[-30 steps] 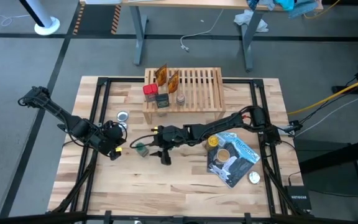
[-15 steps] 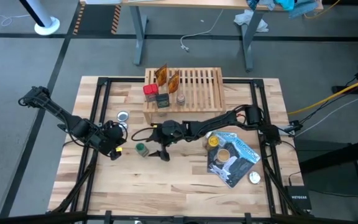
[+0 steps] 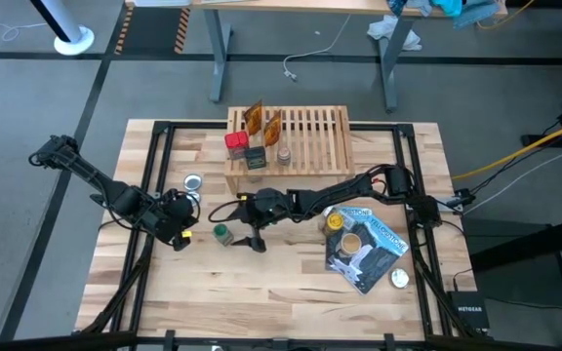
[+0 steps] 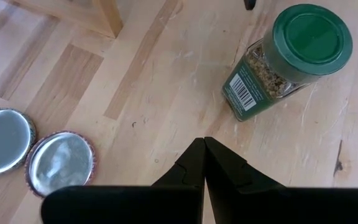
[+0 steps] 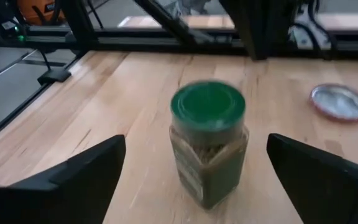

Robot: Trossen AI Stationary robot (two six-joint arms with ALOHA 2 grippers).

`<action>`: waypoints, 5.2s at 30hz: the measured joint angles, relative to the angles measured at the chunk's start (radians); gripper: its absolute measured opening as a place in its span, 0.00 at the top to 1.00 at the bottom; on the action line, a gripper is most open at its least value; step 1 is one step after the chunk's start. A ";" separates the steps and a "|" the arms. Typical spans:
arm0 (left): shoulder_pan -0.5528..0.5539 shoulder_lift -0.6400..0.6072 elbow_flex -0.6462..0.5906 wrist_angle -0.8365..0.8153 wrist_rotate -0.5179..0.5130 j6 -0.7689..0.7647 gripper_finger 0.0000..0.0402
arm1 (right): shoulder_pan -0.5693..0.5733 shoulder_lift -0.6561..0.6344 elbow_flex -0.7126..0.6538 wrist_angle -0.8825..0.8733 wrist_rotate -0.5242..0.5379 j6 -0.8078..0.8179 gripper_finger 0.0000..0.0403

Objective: Shelf spices
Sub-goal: Put the green seasoning bottle on the shelf

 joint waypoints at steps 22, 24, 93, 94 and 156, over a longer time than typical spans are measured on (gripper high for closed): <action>0.000 0.000 0.000 0.001 0.000 0.000 1.00 | 0.002 0.067 0.000 0.174 -0.007 -0.007 0.01; 0.000 0.000 0.000 0.000 0.000 0.000 1.00 | 0.002 0.067 0.000 0.174 -0.007 -0.011 0.01; 0.000 0.000 0.000 0.000 0.000 0.000 1.00 | 0.003 0.157 0.083 0.102 -0.028 0.059 0.45; 0.000 0.000 0.000 0.000 0.000 0.000 1.00 | 0.005 0.157 0.083 0.102 -0.020 0.075 0.47; 0.000 0.000 0.001 0.000 0.000 0.000 1.00 | 0.070 0.067 0.080 -0.091 0.155 -0.060 0.48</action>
